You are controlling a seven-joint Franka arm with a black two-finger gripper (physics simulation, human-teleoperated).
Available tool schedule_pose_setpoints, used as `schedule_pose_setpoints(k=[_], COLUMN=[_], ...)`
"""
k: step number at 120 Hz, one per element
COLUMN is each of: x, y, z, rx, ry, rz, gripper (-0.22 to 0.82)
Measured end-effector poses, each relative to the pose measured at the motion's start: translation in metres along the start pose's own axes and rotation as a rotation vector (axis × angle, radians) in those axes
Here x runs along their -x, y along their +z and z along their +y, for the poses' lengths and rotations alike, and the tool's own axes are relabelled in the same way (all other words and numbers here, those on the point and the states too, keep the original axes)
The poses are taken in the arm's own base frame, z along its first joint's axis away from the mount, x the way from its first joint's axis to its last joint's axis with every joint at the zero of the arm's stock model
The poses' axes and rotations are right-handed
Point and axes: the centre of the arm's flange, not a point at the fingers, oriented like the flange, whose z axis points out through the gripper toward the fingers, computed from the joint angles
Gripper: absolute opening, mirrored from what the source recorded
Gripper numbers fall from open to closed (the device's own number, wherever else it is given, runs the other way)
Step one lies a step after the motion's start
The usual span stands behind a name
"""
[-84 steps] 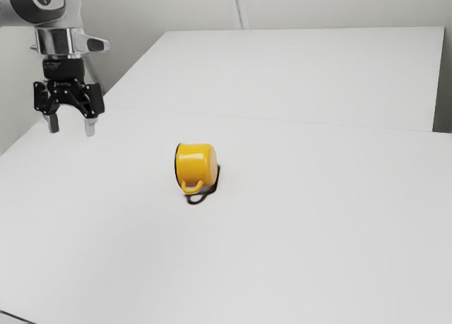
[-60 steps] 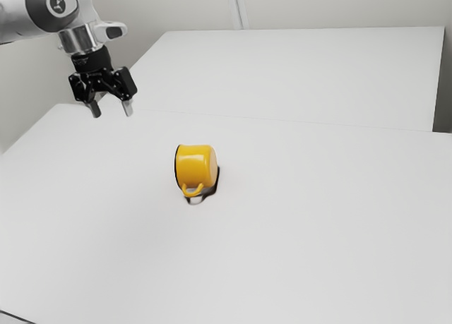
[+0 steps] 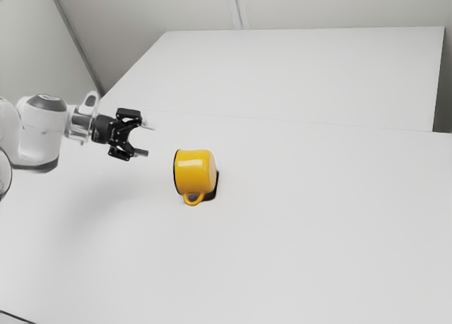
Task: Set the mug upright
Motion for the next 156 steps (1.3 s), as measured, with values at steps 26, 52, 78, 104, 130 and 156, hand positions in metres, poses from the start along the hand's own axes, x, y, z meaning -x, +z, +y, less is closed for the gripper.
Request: schedule_pose_setpoints(k=[26, 52, 78, 104, 130, 156], x=[0.0, 0.001, 0.006, 0.007, 0.007, 0.002], y=[0.032, 0.061, 0.09, 0.104, 0.104, 0.092], z=[-0.042, -0.044, -0.045, -0.048, -0.044, -0.007], rx=[0.137, 0.205, 0.233, 0.248, 0.257, 0.3], ry=[0.066, 0.19, 0.284, 0.345, 0.4, 0.497], rz=[0.034, 0.04, 0.021, 0.024, 0.039, 0.059], gripper=[0.6, 0.6, 0.6, 0.56, 0.09, -0.05])
